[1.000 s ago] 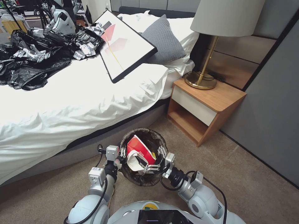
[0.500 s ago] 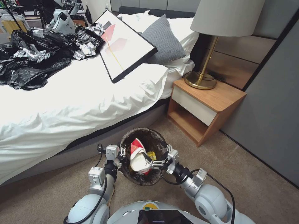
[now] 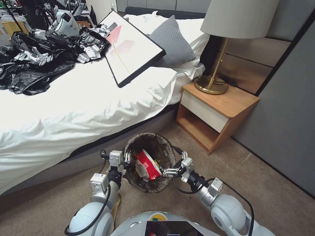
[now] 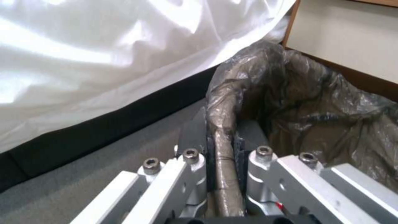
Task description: Pick up the trash bin, then pick up the garbage from the floor and place it into the trash bin.
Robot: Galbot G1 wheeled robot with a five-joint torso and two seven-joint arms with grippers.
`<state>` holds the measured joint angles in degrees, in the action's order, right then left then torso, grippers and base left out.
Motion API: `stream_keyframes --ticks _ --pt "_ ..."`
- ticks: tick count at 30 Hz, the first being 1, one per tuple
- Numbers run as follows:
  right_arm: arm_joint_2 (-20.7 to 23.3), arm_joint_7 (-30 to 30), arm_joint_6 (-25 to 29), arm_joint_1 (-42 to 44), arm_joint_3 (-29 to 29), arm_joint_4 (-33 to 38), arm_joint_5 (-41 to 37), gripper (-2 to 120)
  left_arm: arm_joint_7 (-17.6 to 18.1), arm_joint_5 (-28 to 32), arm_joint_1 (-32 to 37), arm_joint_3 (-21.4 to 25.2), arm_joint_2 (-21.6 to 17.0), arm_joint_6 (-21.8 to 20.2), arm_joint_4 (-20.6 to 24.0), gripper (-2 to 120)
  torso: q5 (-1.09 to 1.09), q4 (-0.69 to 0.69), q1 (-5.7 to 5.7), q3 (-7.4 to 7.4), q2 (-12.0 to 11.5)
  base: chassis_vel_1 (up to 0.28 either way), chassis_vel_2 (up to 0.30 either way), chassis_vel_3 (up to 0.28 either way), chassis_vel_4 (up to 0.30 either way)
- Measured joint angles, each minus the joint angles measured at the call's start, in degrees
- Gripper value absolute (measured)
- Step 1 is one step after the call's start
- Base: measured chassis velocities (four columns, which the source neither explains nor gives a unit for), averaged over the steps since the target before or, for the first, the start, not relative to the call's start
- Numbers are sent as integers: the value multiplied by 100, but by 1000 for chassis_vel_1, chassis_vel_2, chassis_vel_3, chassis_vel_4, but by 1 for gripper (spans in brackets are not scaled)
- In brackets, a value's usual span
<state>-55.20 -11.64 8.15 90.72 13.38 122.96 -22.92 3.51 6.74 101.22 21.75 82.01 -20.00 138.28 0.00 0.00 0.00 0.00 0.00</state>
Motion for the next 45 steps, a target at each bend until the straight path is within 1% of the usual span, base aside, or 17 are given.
stream_keyframes --ticks 8,15,18,20,21,23,24,26,27,28,30,32,33,35,37,40,45 --pt "78 -12 156 165 183 41 17 100 16 60 -78 57 5 -11 -47 7 -1 0 0 0 0 0 0 0 0" --pt "62 -13 275 301 433 106 17 100 18 94 -108 77 1 -17 -57 7 0 0 0 0 0 0 0 0 0" --pt "31 93 396 455 576 223 37 100 22 110 -133 93 -1 -18 -107 7 0 0 0 0 0 0 0 0 0" --pt "-66 328 569 657 777 435 129 100 27 123 -162 102 2 -18 -159 7 -1 0 0 0 0 0 0 0 0" --pt "-66 328 569 657 777 435 129 100 27 123 -162 102 2 -18 -159 7 -1 0 0 0 0 0 0 0 0" --pt "-249 654 707 851 962 635 268 100 31 128 -187 108 9 -18 -198 7 0 0 0 0 0 0 0 0 0" --pt "-249 654 707 851 962 635 268 100 31 128 -187 108 9 -18 -198 7 0 0 0 0 0 0 0 0 0" --pt "-519 971 831 1065 1144 778 432 100 34 142 -211 129 12 -18 -228 7 -1 0 0 0 0 0 0 0 0" --pt "-843 1238 1021 1300 1332 856 640 100 40 165 -209 165 5 -12 -237 7 -1 -1 0 0 0 0 0 0 0" --pt "-843 1238 1021 1300 1332 856 640 100 40 165 -209 165 5 -12 -237 7 -1 -1 0 0 0 0 0 0 0" --pt "-1102 1375 1212 1448 1463 858 828 100 42 182 -189 182 -10 3 -235 7 -1 0 0 0 0 0 0 0 0" --pt "-1316 1435 1315 1490 1523 818 920 100 43 192 -172 185 -17 36 -219 7 -1 0 0 0 0 0 0 0 0" --pt "-1316 1435 1315 1490 1523 818 920 100 43 192 -172 185 -17 36 -219 7 -1 0 0 0 0 0 0 0 0" --pt "-1528 1451 1419 1487 1574 722 991 100 54 204 -162 185 -18 62 -197 7 0 0 0 0 0 0 0 0 0" --pt "-1577 1454 1445 1481 1581 694 1006 100 57 205 -158 185 -16 69 -194 7 -1 0 0 0 0 0 0 0 0" --pt "-1826 1460 1598 1439 1608 488 1068 100 71 221 -139 179 -10 108 -184 7 0 0 0 0 0 0 0 0 0" --pt "-1927 1429 1739 1432 1603 334 1127 100 83 246 -122 161 -7 120 -171 7 0 0 0 0 0 0 0 0 0"
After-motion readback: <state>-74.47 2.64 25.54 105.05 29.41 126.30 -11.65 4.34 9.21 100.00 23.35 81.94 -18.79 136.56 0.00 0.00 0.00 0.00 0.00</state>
